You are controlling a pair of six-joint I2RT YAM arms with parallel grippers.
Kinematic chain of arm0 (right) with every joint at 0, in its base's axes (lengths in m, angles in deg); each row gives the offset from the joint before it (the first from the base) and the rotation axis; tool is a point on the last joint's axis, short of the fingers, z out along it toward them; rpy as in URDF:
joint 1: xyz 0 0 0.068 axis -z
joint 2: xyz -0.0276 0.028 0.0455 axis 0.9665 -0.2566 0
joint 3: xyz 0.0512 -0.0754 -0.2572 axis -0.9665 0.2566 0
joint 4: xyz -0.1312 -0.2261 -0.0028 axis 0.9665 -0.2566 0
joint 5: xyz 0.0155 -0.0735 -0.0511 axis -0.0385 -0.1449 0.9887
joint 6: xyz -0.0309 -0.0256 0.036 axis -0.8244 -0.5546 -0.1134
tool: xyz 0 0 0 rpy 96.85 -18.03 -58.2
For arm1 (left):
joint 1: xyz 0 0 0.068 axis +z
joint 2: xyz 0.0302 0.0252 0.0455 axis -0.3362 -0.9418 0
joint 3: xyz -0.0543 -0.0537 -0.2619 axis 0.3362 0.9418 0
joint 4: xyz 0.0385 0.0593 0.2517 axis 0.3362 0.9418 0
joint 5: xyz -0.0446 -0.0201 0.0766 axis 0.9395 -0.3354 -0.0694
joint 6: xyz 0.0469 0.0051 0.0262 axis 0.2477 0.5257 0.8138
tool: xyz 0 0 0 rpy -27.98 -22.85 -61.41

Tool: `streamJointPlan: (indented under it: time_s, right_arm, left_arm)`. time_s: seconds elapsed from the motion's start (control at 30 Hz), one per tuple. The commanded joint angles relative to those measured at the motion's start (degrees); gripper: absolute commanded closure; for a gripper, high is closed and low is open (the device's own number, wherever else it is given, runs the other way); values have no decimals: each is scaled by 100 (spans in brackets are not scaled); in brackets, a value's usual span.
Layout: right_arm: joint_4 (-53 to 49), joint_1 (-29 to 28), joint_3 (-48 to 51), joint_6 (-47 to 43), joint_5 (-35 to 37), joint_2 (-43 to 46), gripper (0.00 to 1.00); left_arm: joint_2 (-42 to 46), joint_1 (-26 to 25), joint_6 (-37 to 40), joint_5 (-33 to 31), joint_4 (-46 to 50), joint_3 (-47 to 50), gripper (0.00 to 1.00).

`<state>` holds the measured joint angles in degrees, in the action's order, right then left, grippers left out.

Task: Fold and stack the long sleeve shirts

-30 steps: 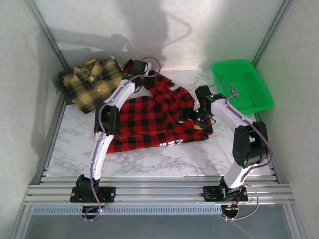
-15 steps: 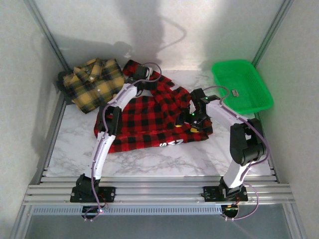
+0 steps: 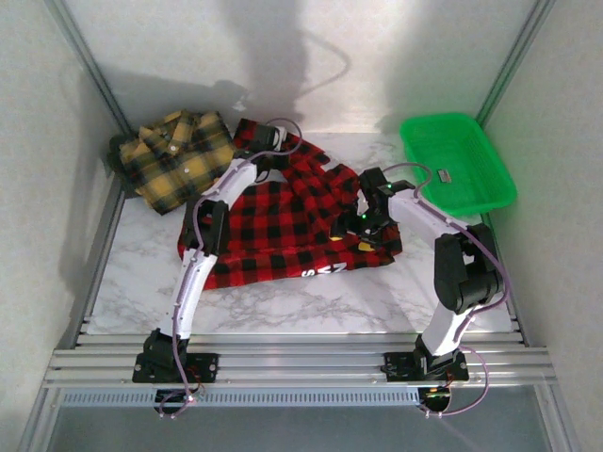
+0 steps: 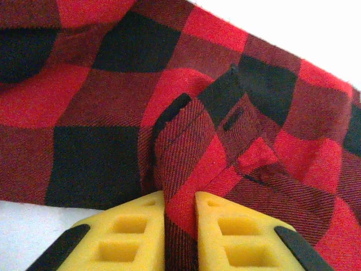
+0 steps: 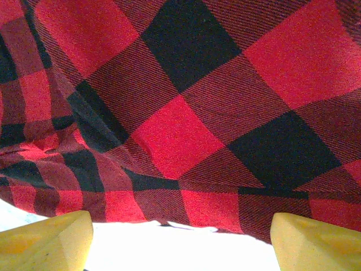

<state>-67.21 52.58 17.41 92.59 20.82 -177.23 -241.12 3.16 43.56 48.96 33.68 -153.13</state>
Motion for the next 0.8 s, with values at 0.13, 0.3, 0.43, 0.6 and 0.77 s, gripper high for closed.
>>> streamJointPlan:
  time_s: [0.13, 0.3, 0.43, 0.6, 0.77]
  right_arm:
    - [208, -79, 121, 112, -124, -299, 18]
    - [212, -79, 136, 83, -80, -362, 19]
    - [187, -81, 126, 109, 42, -387, 19]
    - [215, -70, 43, 124, 98, -346, 17]
    - [127, -51, -119, 121, 171, -417, 17]
  left_arm:
    - [791, 67, -225, 263, -466, 103, 81]
    - [885, 59, -182, 209, -208, 114, 82]
    - [1283, -91, 39, 172, -241, 445, 83]
    - [1943, -223, 224, 282, -631, 1151, 83]
    - [2114, -232, 300, 228, -409, 1169, 83]
